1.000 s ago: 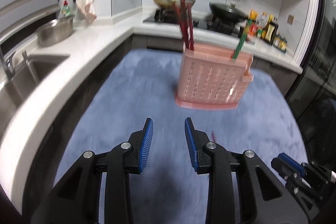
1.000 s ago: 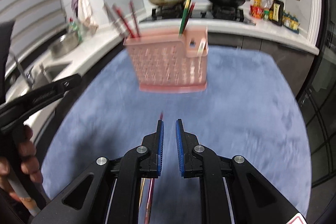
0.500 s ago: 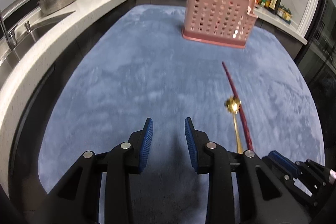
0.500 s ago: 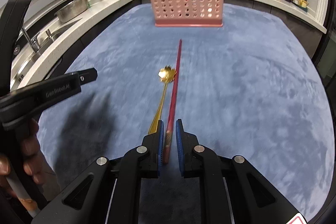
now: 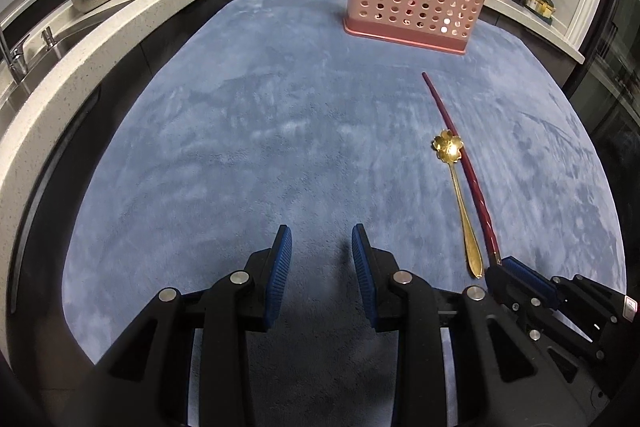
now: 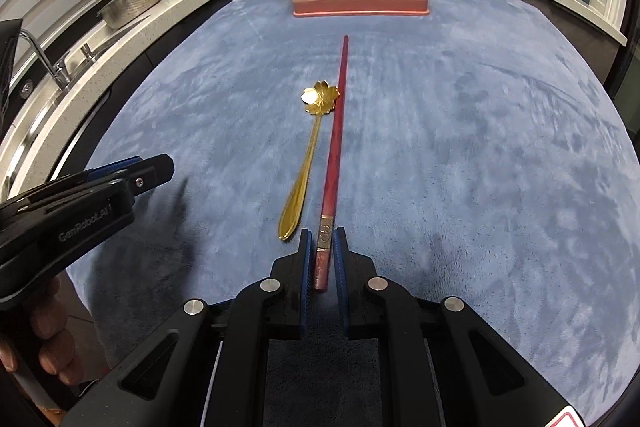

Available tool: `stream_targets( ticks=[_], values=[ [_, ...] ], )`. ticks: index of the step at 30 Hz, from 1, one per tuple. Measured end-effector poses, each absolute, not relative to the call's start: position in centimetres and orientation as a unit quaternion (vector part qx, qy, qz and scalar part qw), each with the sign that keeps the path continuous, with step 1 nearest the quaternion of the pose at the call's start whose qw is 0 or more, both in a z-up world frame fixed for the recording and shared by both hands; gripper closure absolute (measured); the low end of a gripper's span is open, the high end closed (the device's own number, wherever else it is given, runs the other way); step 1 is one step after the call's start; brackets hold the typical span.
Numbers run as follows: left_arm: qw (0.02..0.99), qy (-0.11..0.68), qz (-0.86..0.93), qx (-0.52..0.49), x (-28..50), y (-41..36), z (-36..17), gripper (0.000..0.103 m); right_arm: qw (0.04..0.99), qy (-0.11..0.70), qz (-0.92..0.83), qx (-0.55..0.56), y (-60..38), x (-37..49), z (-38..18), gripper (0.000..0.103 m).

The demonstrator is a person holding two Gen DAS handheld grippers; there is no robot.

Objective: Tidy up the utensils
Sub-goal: 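Grasp the gold spoon handle with the left tool while the right tool holds the chopstick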

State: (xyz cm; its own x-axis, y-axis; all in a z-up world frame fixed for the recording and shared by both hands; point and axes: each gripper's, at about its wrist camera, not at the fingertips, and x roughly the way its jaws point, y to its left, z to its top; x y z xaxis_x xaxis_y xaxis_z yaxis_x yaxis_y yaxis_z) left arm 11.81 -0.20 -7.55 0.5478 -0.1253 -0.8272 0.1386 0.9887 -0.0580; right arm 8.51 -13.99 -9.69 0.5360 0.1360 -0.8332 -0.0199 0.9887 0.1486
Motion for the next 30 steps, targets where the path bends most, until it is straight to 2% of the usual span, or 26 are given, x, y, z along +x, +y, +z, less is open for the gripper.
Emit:
stream_targets(
  ticks=[12,21,30],
  values=[
    [0.875,0.477,-0.084,0.011,12.0,-0.9,-7.9,0.073,0.876,0.476,0.037,0.060,-14.5,8.7,-9.8,0.095],
    [0.870,0.480,-0.112,0.008,11.6,-2.8,-7.8,0.056,0.876,0.474,-0.009,0.087,-18.2,8.0,-9.7,0.095],
    [0.855,0.496,-0.154,0.005,11.2,-6.6,-8.5,0.055,0.872,0.475,-0.025,0.114,-20.3,7.0,-9.5,0.095]
  ],
)
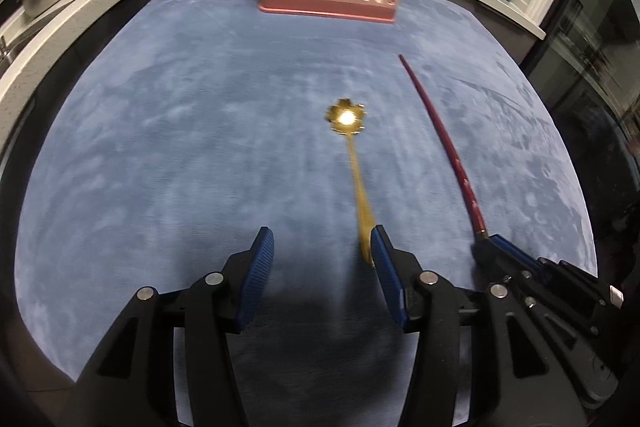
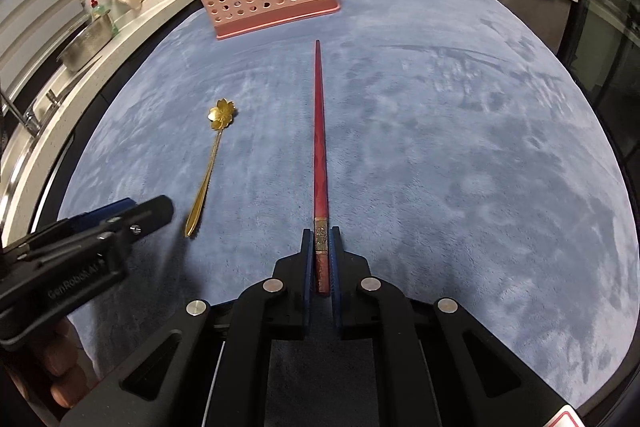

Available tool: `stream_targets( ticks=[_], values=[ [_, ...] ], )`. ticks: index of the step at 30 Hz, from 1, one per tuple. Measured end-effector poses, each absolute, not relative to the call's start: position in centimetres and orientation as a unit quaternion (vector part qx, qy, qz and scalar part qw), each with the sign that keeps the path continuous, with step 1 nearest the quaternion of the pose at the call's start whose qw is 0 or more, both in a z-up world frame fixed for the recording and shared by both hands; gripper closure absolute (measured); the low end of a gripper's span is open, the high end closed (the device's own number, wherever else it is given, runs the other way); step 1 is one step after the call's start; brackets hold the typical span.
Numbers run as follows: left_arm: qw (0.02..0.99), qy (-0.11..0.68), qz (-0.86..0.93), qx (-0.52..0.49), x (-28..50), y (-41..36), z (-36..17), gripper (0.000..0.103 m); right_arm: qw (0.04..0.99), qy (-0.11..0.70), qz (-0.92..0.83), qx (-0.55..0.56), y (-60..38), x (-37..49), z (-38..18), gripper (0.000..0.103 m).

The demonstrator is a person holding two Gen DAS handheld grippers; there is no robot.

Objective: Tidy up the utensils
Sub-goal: 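Grasp the gold spoon handle with the left tool while the right tool holds the chopstick, then carry the gold spoon with the left tool while the right tool carries the red chopstick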

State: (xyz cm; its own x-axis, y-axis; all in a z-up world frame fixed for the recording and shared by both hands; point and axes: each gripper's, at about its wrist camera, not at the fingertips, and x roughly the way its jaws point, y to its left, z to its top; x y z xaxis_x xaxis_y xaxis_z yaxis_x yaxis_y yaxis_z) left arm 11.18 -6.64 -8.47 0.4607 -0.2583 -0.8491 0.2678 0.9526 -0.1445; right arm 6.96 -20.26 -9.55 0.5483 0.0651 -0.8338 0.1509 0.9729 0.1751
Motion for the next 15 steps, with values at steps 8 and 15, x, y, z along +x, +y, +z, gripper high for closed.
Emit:
stream_targets(
  ticks=[8,15],
  values=[
    [0.851,0.504,-0.145,0.009,11.5,-7.8,-9.5,0.058,0.872,0.474,-0.019,0.121,-20.3,6.9,-9.9,0.095],
    [0.859,0.492,-0.145,0.016,11.3,-7.6,-9.6,0.089,0.872,0.472,-0.017,0.127,-20.5,6.9,-10.0,0.095]
  ],
)
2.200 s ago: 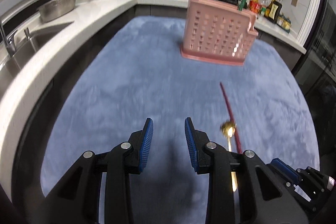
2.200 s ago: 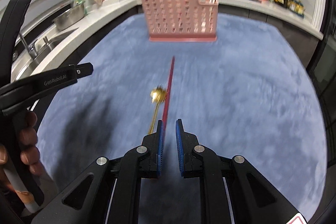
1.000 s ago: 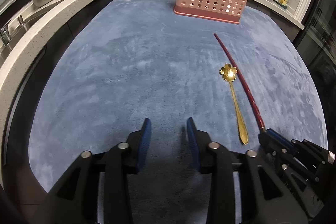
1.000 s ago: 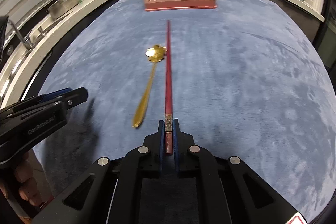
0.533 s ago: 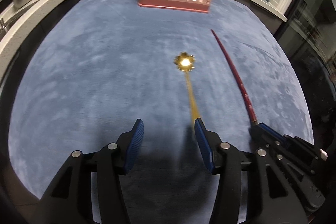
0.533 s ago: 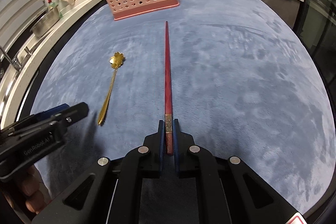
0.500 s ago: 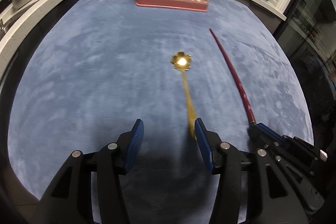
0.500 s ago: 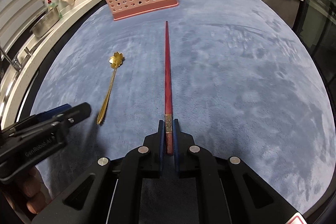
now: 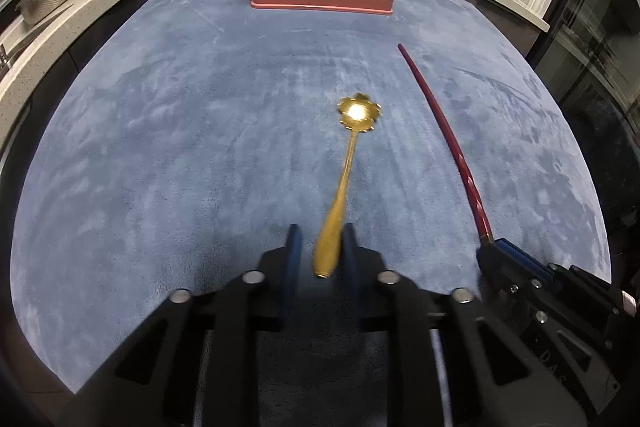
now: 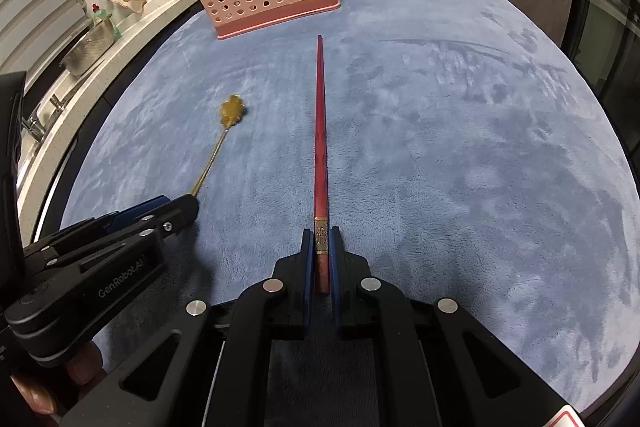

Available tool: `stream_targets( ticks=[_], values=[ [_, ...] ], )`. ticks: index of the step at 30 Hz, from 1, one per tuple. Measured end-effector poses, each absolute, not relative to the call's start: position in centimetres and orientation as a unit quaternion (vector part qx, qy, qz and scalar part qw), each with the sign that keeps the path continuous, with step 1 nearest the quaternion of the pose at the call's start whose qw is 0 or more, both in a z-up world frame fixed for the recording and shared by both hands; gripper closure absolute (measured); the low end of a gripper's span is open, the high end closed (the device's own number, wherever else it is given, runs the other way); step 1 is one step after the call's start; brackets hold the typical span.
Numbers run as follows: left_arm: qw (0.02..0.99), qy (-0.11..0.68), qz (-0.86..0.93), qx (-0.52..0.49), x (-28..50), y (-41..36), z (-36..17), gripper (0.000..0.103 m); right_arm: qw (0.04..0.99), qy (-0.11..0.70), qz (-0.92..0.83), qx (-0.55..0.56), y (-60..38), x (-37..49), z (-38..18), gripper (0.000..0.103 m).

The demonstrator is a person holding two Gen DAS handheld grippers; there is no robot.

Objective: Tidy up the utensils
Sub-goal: 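Carry the gold spoon with the left tool while the right tool carries the red chopstick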

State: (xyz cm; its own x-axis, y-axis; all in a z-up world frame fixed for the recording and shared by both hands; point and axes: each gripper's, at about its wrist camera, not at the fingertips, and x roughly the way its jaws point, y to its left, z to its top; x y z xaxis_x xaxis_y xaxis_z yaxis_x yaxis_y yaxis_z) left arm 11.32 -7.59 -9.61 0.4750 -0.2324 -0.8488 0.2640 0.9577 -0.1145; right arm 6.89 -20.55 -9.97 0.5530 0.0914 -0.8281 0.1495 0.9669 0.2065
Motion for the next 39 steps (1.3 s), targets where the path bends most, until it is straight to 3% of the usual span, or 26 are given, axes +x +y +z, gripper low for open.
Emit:
stream_targets(
  ticks=[15,19,39],
  values=[
    [0.874,0.459,-0.162,-0.002,10.6,-6.1,-5.3,0.094,0.884,0.448,-0.015,0.131,-20.6,6.2,-7.3,0.095],
    [0.882,0.444,-0.159,-0.011,10.8,-5.5,-3.2,0.102,0.896,0.423,-0.013,0.136,-20.8,6.0,-5.0,0.095],
    [0.908,0.390,-0.153,-0.017,13.8,-4.2,3.7,0.102,0.942,0.293,-0.007,0.162,-23.5,8.9,6.4,0.095]
  ],
)
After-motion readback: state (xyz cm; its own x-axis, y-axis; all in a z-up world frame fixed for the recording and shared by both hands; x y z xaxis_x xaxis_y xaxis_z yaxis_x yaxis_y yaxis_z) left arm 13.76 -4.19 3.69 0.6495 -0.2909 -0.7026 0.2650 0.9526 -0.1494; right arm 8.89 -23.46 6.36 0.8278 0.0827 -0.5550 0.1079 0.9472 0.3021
